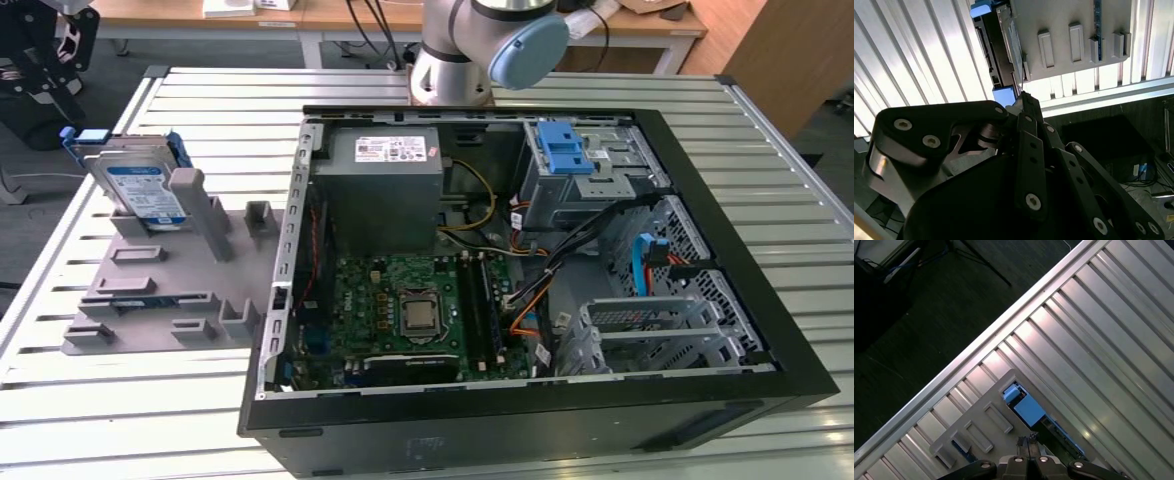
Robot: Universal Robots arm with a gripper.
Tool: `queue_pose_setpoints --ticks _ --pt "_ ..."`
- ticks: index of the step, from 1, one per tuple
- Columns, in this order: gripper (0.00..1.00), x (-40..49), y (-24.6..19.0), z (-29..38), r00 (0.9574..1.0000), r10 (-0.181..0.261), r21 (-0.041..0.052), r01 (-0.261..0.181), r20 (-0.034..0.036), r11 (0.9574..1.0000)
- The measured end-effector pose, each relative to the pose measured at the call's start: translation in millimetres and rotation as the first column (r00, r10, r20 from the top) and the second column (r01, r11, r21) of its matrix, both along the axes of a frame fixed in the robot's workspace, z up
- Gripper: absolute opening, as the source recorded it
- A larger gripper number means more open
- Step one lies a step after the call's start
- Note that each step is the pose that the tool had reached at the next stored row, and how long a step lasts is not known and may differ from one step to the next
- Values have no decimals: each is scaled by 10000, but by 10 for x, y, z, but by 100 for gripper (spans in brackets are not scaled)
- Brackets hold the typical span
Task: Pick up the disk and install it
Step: 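Pick up the disk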
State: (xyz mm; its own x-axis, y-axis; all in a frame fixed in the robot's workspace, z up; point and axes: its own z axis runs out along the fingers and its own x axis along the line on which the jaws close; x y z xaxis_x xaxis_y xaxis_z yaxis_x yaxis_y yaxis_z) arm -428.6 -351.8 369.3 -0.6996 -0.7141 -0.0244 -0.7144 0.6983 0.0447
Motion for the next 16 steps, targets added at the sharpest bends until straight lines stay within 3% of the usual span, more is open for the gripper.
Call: queue_pose_setpoints --ticks 16 --pt "11 0 0 0 9997 238 0 -238 0 9997"
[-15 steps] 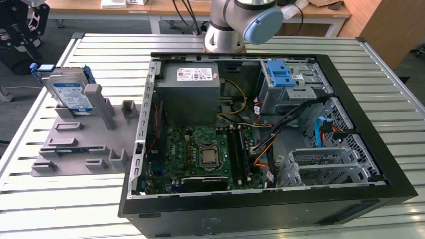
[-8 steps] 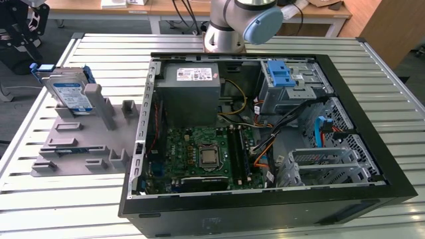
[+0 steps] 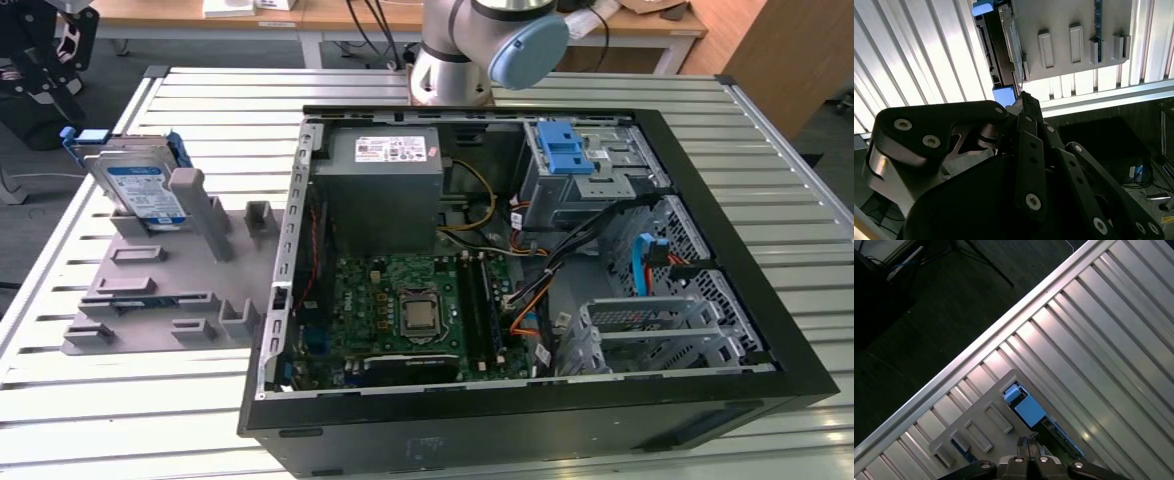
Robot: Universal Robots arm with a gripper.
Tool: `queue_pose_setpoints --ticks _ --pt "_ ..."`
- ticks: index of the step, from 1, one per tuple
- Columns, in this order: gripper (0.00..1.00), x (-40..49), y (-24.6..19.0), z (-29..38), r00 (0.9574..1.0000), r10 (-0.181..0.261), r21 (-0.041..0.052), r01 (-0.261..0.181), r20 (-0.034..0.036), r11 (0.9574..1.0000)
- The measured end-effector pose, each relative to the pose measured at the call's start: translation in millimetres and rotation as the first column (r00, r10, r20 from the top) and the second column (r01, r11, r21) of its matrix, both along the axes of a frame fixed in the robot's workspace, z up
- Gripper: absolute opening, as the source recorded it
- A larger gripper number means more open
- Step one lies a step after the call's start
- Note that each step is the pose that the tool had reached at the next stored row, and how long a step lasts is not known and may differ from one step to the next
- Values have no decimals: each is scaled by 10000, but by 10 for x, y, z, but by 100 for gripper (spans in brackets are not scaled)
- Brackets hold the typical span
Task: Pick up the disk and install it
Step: 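Pick up the disk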
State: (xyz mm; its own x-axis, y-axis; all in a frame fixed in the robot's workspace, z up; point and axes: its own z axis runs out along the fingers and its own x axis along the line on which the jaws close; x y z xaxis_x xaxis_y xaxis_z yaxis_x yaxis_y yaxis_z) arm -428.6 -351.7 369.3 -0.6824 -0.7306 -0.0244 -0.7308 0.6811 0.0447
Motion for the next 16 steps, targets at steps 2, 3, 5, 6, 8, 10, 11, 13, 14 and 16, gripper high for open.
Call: queue_pose_setpoints --ticks 2,3,5,6,8,10,11,13,14,16 --pt "11 0 0 0 10000 54 0 -54 0 10000" --pt "11 0 0 0 10000 80 0 -80 0 10000" --pt "11 0 0 0 9999 128 0 -128 0 9999" --pt "11 0 0 0 9999 147 0 -147 0 9999" --pt "11 0 0 0 9998 183 0 -183 0 9998" --pt "11 0 0 0 9998 216 0 -216 0 9998" --pt "11 0 0 0 9997 231 0 -231 1 9997" --pt "11 0 0 0 9997 264 0 -264 1 9997" --pt "11 0 0 0 9996 280 0 -280 0 9996" --pt "11 0 0 0 9995 313 0 -313 0 9995"
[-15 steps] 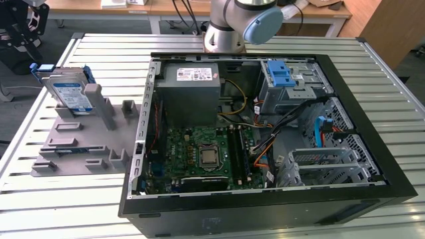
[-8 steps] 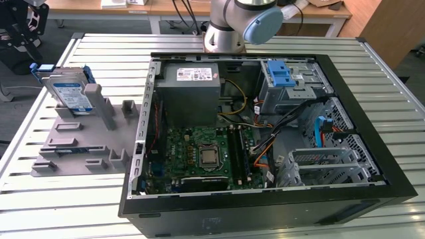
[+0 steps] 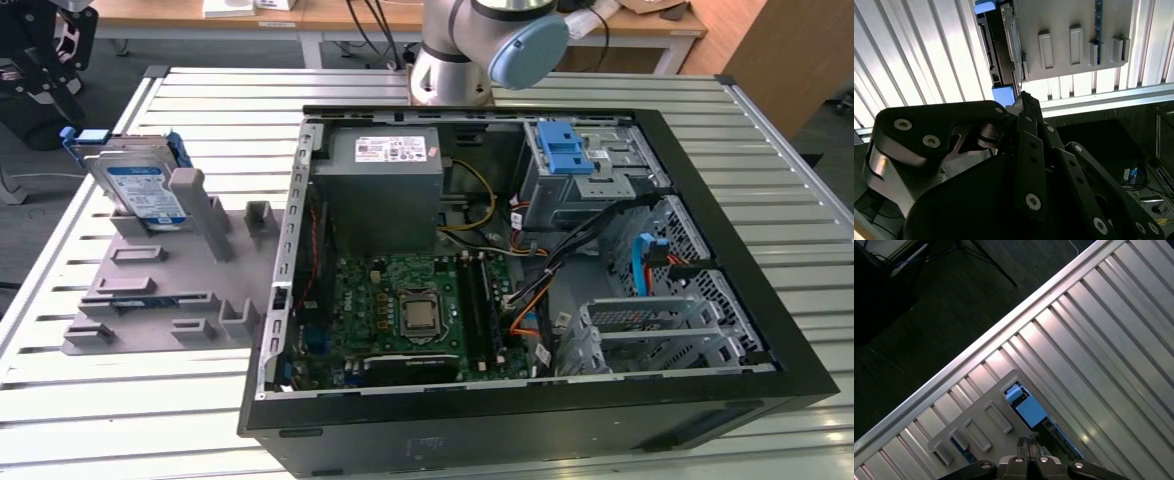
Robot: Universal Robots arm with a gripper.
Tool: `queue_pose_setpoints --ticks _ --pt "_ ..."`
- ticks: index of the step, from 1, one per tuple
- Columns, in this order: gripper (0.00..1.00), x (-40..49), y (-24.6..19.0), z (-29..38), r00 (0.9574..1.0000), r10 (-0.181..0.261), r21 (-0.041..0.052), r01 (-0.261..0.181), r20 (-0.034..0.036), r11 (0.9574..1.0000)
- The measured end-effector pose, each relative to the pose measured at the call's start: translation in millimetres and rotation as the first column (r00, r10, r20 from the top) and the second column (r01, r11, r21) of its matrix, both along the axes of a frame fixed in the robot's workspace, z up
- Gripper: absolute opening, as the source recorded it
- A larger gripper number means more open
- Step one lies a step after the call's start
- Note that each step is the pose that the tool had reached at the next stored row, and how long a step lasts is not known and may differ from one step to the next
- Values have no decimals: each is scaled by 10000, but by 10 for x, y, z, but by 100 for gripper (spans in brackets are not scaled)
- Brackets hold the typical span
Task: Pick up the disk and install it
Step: 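Pick up the disk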
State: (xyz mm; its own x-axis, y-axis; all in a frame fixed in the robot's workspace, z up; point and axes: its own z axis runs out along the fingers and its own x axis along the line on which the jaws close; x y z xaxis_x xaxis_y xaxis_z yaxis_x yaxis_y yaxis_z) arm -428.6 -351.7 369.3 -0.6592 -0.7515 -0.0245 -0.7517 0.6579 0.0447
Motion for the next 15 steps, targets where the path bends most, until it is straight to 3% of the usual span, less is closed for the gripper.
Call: queue_pose_setpoints --ticks 15 --pt "11 0 0 0 10000 85 0 -85 0 10000"
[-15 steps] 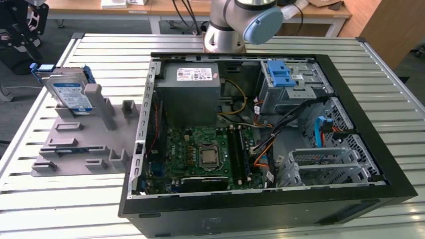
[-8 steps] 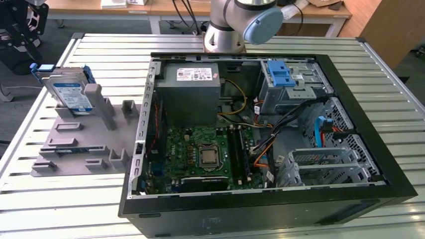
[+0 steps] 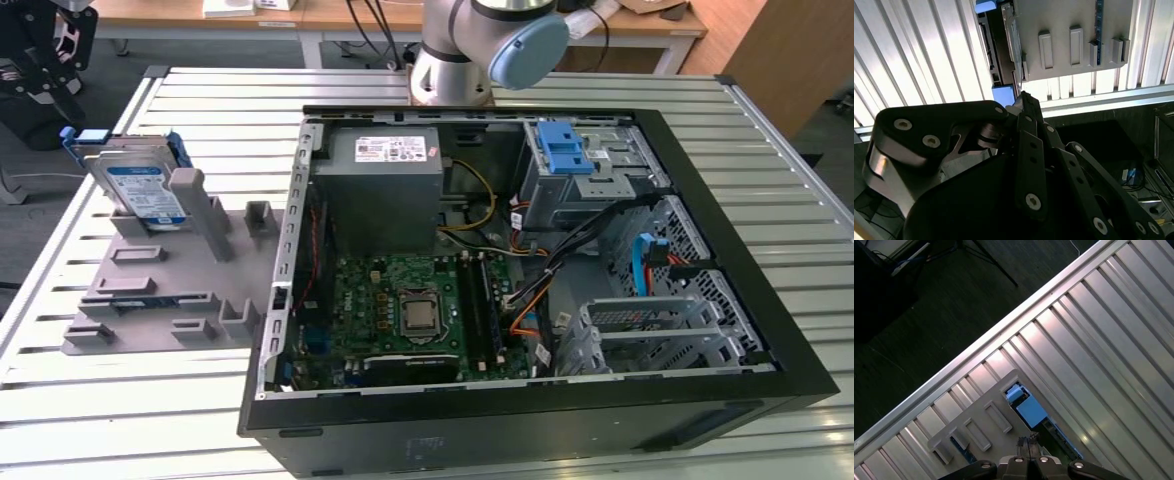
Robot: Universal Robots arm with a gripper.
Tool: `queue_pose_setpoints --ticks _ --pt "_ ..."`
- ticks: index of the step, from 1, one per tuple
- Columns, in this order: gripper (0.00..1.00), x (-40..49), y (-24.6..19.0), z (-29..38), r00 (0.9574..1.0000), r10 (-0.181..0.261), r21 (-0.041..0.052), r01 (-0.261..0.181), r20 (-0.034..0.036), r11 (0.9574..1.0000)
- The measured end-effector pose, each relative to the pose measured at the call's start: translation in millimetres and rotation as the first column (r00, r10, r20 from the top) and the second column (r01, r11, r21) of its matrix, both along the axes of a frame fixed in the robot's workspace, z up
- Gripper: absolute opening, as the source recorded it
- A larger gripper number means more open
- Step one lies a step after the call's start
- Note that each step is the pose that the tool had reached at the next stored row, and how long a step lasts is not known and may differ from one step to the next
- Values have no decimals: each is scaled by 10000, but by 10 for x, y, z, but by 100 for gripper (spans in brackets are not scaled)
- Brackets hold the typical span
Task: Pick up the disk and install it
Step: 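Pick up the disk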
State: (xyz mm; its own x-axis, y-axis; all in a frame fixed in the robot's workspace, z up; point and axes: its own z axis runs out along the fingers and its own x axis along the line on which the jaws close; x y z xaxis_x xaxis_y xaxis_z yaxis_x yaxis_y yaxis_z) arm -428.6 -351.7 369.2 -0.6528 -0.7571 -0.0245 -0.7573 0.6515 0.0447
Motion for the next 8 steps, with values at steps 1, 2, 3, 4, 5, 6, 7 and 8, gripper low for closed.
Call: queue_pose_setpoints --ticks 1,2,3,4,5,6,7,8 --pt "11 0 0 0 10000 0 0 0 0 10000" --pt "11 0 0 0 10000 0 0 0 0 10000" --pt "11 0 0 0 10000 0 0 0 0 10000" --pt "11 0 0 0 10000 1 0 -1 0 10000" --pt "11 0 0 0 10000 15 0 -15 -1 10000" --pt "11 1 1 0 10000 68 -1 -68 0 10000" --pt "11 1 4 0 9999 173 0 -173 1 9999" --pt "11 1 4 0 9995 315 0 -315 0 9995"
